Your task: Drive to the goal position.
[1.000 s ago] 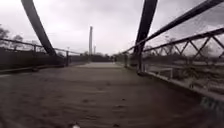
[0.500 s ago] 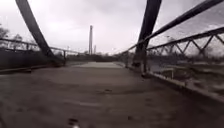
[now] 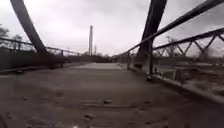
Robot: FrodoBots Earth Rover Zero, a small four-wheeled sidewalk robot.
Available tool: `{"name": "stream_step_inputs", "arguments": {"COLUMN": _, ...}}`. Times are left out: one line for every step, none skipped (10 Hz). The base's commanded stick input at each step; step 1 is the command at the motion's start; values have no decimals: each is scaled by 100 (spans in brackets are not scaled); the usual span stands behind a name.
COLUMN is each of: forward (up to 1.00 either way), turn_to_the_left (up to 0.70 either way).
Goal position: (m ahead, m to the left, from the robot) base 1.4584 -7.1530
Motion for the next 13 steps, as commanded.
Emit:
{"name": "stream_step_inputs", "arguments": {"forward": 100, "turn_to_the_left": 0}}
{"name": "stream_step_inputs", "arguments": {"forward": 100, "turn_to_the_left": 0}}
{"name": "stream_step_inputs", "arguments": {"forward": 100, "turn_to_the_left": 0}}
{"name": "stream_step_inputs", "arguments": {"forward": 100, "turn_to_the_left": 0}}
{"name": "stream_step_inputs", "arguments": {"forward": 100, "turn_to_the_left": 0}}
{"name": "stream_step_inputs", "arguments": {"forward": 100, "turn_to_the_left": 0}}
{"name": "stream_step_inputs", "arguments": {"forward": 100, "turn_to_the_left": 0}}
{"name": "stream_step_inputs", "arguments": {"forward": 100, "turn_to_the_left": 0}}
{"name": "stream_step_inputs", "arguments": {"forward": 100, "turn_to_the_left": 0}}
{"name": "stream_step_inputs", "arguments": {"forward": 100, "turn_to_the_left": 0}}
{"name": "stream_step_inputs", "arguments": {"forward": 100, "turn_to_the_left": 0}}
{"name": "stream_step_inputs", "arguments": {"forward": 100, "turn_to_the_left": 0}}
{"name": "stream_step_inputs", "arguments": {"forward": 100, "turn_to_the_left": 0}}
